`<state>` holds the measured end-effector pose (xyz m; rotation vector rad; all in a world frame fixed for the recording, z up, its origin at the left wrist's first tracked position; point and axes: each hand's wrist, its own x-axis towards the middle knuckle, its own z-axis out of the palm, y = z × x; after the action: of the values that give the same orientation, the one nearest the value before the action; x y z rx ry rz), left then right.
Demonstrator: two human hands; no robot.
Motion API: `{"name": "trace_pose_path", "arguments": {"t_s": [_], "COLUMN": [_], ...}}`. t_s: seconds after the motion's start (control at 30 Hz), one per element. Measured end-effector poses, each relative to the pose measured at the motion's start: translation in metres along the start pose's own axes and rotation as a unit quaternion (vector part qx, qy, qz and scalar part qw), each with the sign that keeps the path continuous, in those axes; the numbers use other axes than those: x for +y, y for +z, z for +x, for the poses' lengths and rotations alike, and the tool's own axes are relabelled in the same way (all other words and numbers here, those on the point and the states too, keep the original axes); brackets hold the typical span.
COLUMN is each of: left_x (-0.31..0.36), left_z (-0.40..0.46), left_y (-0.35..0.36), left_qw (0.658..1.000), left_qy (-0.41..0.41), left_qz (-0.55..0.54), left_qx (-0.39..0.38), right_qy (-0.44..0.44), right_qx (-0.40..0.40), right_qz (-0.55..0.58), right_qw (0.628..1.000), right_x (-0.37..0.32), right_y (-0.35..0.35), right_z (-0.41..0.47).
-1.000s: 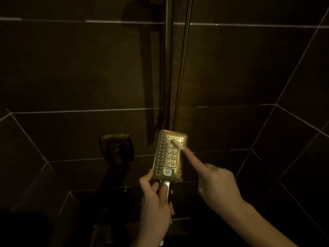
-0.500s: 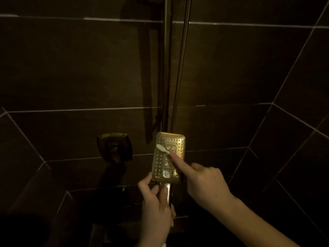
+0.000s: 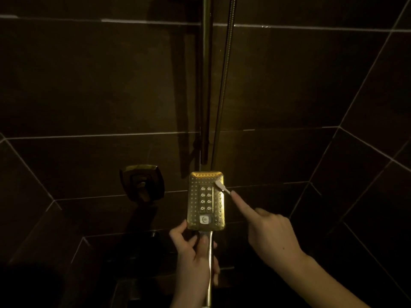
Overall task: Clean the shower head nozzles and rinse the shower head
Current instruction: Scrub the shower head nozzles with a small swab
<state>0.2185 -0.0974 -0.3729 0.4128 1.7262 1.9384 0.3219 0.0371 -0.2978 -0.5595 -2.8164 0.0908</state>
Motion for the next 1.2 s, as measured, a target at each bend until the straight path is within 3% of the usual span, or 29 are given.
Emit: {"name": "trace_pose_path", "arguments": {"t_s": [0.1, 0.2, 0.3, 0.57, 0.77, 0.9, 1.03, 1.2], "left_x": [-0.001, 0.001, 0.003, 0.009, 0.008, 0.004, 0.003, 0.002], "left_z": [0.002, 0.009, 0.011, 0.019, 0.013, 0.005, -0.006, -0.023], "left_y": [0.001, 0.003, 0.006, 0.019, 0.041, 0.062, 0.089, 0.129], "left_qw": [1.000, 0.999, 0.999, 0.998, 0.995, 0.989, 0.975, 0.947], "left_qy": [-0.019, -0.021, -0.024, -0.034, -0.040, -0.049, -0.050, -0.074], "left_qz": [-0.013, -0.031, -0.036, -0.027, -0.011, 0.010, 0.034, 0.038], "left_qx": [0.010, 0.005, -0.009, -0.043, -0.085, -0.138, -0.214, -0.311], "right_qy": [-0.033, 0.011, -0.012, 0.091, 0.140, 0.097, 0.177, 0.328], "right_qx": [-0.037, -0.034, -0.059, -0.069, -0.023, -0.054, -0.035, 0.016], "right_qz": [-0.031, -0.031, -0.041, 0.000, 0.051, 0.079, 0.097, 0.133], "right_qw": [0.998, 0.999, 0.997, 0.993, 0.989, 0.991, 0.979, 0.935], "right_x": [0.002, 0.005, 0.009, 0.003, 0.021, 0.035, 0.065, 0.086], "right_y": [-0.002, -0.004, -0.003, 0.002, 0.008, 0.012, 0.003, -0.026], "right_z": [-0.006, -0.011, -0.019, -0.046, -0.067, -0.095, -0.144, -0.217]}}
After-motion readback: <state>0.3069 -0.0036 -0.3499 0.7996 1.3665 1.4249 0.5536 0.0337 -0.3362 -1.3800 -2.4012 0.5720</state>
